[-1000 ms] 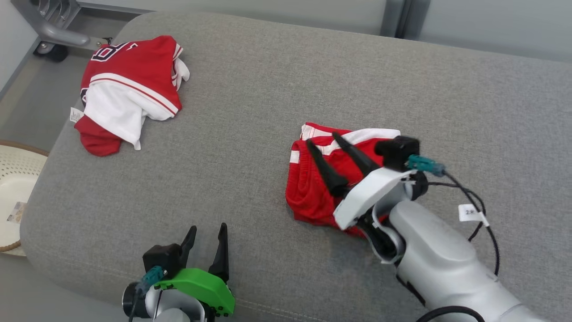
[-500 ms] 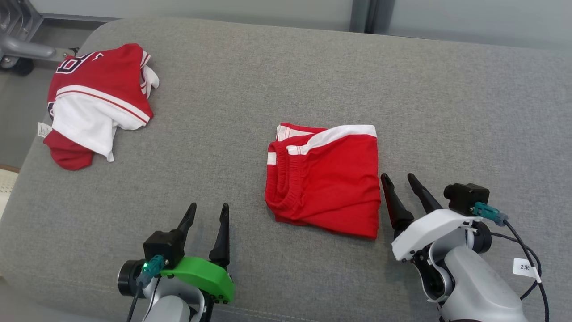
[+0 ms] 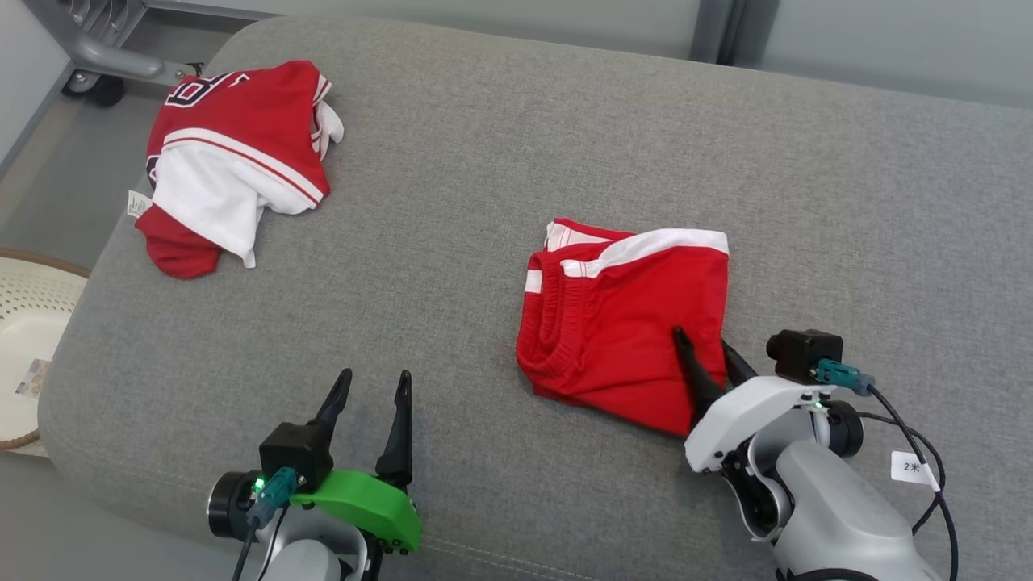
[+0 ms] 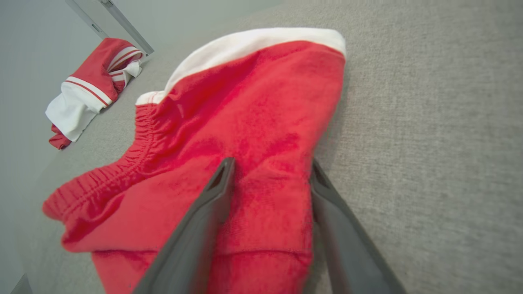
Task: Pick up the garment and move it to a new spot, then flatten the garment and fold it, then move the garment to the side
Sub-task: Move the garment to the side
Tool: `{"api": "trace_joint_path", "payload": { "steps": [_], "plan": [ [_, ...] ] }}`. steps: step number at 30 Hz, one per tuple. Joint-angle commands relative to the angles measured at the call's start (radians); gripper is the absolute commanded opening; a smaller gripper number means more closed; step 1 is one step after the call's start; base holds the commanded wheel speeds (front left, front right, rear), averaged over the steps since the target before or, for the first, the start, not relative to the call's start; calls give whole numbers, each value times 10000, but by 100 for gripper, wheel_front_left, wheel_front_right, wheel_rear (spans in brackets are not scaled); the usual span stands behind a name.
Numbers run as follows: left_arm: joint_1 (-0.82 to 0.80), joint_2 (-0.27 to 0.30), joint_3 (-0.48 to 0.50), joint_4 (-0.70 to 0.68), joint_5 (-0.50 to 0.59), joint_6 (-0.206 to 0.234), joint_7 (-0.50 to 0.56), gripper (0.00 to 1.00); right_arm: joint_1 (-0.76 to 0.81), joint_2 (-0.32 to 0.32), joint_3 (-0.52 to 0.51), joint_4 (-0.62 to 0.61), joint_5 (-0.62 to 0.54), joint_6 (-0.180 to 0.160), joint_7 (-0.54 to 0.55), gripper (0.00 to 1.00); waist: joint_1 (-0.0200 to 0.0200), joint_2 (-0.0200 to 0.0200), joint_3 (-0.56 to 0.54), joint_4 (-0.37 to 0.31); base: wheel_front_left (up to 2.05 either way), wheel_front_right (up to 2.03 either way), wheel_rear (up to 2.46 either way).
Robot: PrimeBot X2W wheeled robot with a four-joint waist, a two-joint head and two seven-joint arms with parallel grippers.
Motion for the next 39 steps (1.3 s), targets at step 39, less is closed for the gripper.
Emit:
{"api": "trace_joint_path", "payload": {
  "steps": [39],
  "plan": [
    [-556,52,-125,-679,1155,-518,12,100,859,122,-379,-1219,-374,-2,-15,0,0,0,291,-7448,0,0,0]
  ]
}}
